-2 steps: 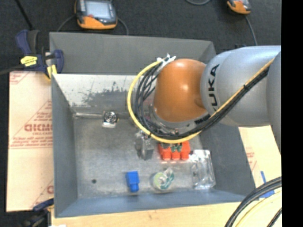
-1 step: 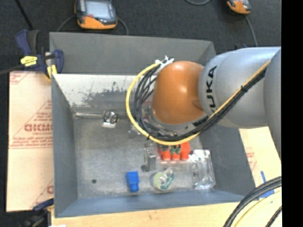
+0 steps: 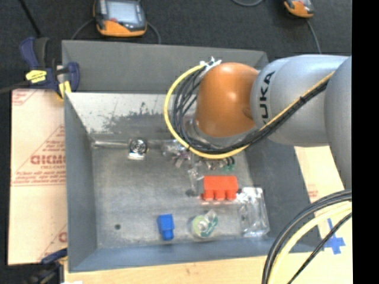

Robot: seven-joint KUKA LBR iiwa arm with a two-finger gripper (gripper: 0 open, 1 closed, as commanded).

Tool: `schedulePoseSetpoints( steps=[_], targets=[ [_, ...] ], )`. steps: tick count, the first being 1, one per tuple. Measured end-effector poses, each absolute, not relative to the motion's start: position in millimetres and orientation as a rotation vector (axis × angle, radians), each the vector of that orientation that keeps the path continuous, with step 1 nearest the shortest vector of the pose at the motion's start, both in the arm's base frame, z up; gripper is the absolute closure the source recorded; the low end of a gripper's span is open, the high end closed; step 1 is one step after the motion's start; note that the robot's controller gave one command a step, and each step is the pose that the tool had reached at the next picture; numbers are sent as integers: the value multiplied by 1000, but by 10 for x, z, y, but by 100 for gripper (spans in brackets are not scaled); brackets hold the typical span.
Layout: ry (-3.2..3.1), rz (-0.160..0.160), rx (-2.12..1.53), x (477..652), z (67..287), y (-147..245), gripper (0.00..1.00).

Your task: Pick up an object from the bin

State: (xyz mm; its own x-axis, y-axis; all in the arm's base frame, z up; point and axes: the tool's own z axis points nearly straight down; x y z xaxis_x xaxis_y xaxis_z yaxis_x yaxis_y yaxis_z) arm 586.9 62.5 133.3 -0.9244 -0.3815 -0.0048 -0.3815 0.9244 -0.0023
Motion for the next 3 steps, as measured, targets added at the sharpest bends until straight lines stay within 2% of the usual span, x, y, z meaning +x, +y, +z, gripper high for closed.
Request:
schedulePoseSetpoints(
  steps=[1,2,3],
  targets=[
    [3085,1,-556,4874,700,742,0],
    [3022,-3,-777,4806,736,1249,0],
    [3041,0,-775,4749,702,1242,100]
  ],
)
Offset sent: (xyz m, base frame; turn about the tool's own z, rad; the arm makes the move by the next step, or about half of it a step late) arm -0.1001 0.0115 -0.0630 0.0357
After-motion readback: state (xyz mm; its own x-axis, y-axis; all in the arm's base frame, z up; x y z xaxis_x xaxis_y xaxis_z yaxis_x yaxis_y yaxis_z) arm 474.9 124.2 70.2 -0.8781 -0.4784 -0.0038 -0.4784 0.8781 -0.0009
